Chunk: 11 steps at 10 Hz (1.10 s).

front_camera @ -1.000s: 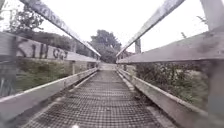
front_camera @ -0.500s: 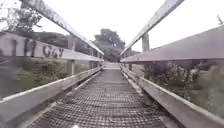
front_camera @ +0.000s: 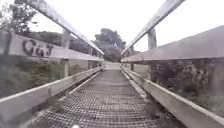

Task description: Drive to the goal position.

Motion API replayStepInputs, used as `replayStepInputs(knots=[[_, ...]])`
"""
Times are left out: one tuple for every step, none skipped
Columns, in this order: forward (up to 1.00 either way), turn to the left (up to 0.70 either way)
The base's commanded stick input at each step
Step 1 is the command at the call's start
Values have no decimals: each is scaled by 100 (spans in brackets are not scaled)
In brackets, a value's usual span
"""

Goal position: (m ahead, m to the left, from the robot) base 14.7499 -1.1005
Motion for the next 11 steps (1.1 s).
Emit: replayStepInputs(knots=[[60,0],[60,0],[60,0],[60,0],[60,0],[60,0],[60,0],[60,0],[60,0],[60,0],[60,0]])
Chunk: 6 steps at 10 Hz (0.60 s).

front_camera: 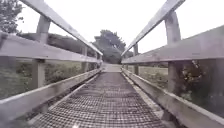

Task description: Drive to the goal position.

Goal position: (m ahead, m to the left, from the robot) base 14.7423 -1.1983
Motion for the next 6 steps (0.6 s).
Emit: replayStepInputs(knots=[[60,0],[60,-6],[60,-11],[60,-15],[60,-15],[60,-15]])
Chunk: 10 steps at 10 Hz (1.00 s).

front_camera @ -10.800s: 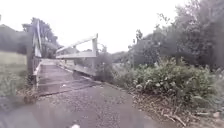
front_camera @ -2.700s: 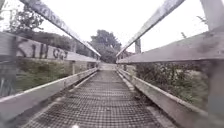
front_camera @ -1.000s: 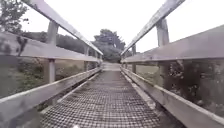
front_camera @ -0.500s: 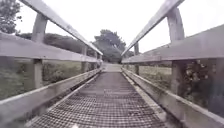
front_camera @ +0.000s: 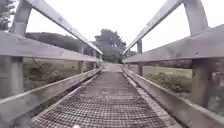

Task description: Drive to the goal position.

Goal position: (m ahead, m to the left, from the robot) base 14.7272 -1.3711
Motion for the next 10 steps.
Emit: replayStepInputs(knots=[[60,-11],[60,-3],[60,-1],[60,0],[60,0],[60,0],[60,0],[60,0],[60,0],[60,0]])
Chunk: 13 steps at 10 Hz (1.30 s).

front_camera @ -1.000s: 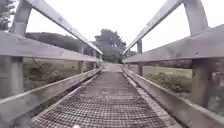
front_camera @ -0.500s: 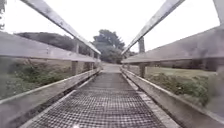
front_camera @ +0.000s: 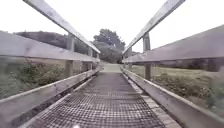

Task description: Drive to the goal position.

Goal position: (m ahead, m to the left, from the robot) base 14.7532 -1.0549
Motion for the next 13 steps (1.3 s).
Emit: replayStepInputs(knots=[[60,0],[60,0],[60,0],[60,0],[60,0],[60,0],[60,0],[60,0],[60,0],[60,0],[60,0],[60,0],[60,0]])
